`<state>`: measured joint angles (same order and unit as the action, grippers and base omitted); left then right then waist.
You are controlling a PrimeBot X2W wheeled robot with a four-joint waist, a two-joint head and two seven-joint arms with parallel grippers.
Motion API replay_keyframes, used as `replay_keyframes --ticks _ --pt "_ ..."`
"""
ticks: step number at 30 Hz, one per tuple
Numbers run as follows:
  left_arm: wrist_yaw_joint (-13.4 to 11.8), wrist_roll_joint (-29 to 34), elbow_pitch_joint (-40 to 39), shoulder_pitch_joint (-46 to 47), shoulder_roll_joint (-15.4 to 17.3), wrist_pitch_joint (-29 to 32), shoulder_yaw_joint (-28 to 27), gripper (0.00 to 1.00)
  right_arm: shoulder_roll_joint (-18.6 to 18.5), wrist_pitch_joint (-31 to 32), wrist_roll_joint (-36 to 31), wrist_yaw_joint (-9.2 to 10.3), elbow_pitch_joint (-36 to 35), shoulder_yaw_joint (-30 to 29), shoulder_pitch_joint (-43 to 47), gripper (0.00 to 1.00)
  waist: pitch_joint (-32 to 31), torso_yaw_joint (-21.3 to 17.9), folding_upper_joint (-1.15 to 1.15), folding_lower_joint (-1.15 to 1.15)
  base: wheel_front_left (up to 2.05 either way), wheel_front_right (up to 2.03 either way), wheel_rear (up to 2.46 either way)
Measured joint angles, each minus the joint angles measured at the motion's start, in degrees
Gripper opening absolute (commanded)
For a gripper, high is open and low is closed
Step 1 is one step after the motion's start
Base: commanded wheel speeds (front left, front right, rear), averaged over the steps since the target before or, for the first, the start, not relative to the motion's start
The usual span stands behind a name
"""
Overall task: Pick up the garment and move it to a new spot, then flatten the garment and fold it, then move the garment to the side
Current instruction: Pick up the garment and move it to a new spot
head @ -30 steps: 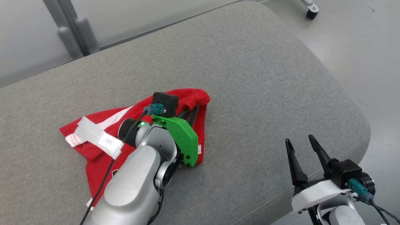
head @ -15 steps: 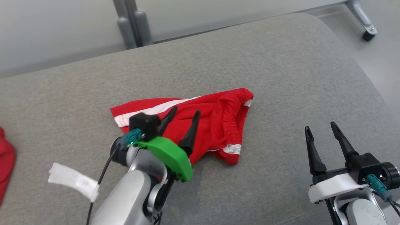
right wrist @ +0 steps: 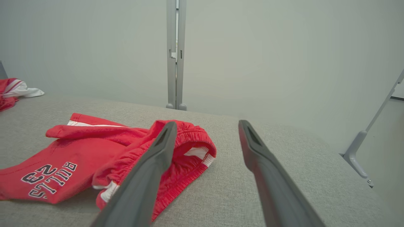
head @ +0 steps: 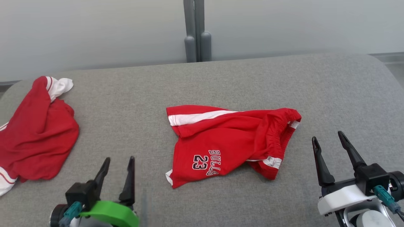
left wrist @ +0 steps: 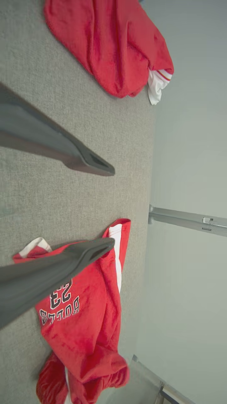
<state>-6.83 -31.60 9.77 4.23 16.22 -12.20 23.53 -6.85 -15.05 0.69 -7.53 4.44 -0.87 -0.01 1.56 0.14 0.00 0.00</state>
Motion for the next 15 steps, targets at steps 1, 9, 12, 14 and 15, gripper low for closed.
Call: replay_keyframes --ticks 1,9,12,14,15 --pt "-0.2 0.1 0.8 -0.9 0.2 -0.9 -0.8 1.00 0.0 0.0 -0.1 0.00 0.1 0.0 0.3 1.00 -0.5 0.4 0.00 0.00 0.00 0.00 0.00" --pt "2.9 4.6 1.1 -8.1 1.0 -2.8 -9.8 1.00 0.8 0.0 -0.8 0.00 3.3 -1.2 3.7 1.00 -2.9 2.0 0.00 0.00 0.00 0.00 0.00" --pt "4.6 6.2 0.6 -10.0 -0.1 -2.8 -12.6 1.00 1.0 0.0 -0.8 0.00 3.8 -1.9 4.5 1.00 -2.8 1.9 0.00 0.00 0.00 0.00 0.00" --pt "6.3 7.8 0.3 -11.4 -1.5 -2.8 -14.7 1.00 1.5 0.0 -0.8 0.00 4.0 -2.8 5.1 1.00 -2.7 1.7 0.00 0.00 0.00 0.00 0.00" --pt "7.1 8.5 0.1 -11.7 -2.2 -2.8 -15.7 1.00 1.7 0.0 -0.9 0.00 4.0 -3.2 5.4 1.00 -2.7 1.7 0.00 0.00 0.00 0.00 0.00"
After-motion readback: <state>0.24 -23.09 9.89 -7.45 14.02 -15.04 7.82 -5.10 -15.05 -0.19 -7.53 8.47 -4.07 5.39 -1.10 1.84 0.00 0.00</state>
